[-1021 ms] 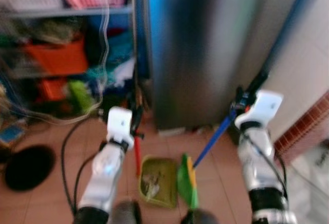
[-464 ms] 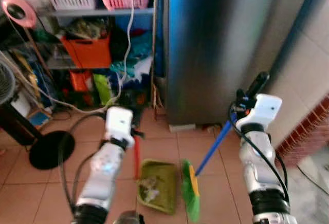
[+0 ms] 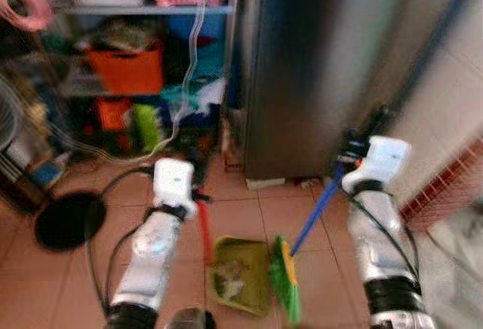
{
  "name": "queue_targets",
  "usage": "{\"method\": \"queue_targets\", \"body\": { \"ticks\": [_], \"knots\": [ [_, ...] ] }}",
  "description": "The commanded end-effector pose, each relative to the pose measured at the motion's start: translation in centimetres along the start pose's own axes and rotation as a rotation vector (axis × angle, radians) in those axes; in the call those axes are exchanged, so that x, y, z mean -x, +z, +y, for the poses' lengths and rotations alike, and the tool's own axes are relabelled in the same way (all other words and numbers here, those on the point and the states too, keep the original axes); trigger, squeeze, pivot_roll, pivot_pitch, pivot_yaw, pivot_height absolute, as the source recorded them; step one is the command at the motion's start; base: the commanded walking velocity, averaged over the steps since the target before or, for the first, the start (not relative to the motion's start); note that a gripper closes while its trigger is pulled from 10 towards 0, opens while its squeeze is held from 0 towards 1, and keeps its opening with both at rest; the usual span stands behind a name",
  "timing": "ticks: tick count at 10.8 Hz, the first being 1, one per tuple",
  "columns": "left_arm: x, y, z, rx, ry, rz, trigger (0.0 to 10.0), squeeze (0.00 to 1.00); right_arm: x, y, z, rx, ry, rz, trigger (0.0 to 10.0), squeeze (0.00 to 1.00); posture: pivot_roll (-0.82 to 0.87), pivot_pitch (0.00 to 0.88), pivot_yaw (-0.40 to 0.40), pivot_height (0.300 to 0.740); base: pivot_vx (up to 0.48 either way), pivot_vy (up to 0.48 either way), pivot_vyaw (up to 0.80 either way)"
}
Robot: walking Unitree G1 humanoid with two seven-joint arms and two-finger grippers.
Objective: Sweep floor
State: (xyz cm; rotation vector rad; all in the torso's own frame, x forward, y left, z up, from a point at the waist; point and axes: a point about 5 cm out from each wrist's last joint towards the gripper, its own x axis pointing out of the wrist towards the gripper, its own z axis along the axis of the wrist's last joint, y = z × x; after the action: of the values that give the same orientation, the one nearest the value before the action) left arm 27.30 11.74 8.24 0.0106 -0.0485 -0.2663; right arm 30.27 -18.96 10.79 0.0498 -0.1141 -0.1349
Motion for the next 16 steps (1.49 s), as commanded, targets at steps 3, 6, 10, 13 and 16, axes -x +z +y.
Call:
{"method": "queue_targets", "body": {
  "ticks": [3,6,10,13,16],
  "knots": [
    [-0.42,1.32,0.08,-0.013,-0.004,-0.054,10.0,0.0,0.26,-0.21,-0.46,-0.001,-0.021,0.011,10.0,0.0,-0.07,0.0,-0.002,0.74,0.0,0.48,-0.53],
    [-0.44,1.32,0.31,-0.013,0.002,-0.052,10.0,0.0,0.33,-0.32,-0.69,0.006,-0.031,0.014,10.0,0.0,-0.07,0.0,0.0,0.74,0.0,0.48,-0.8],
    [-0.4,1.28,0.33,-0.005,0.005,-0.05,10.0,0.0,0.4,-0.52,-0.56,0.014,-0.022,0.024,10.0,0.0,-0.06,0.0,-0.01,0.74,0.0,0.48,-0.8],
    [-0.44,1.41,0.54,-0.012,0.005,-0.052,10.0,0.0,-0.02,-0.3,-0.32,0.01,-0.021,0.016,10.0,0.0,-0.07,0.0,0.011,0.74,0.0,0.48,-0.73],
    [-0.8,1.55,0.68,-0.014,0.006,-0.055,10.0,0.0,-0.2,-0.17,-0.46,0.019,-0.025,0.011,10.0,0.0,-0.07,0.0,0.014,0.74,0.0,0.48,-0.16]
  ]
}}
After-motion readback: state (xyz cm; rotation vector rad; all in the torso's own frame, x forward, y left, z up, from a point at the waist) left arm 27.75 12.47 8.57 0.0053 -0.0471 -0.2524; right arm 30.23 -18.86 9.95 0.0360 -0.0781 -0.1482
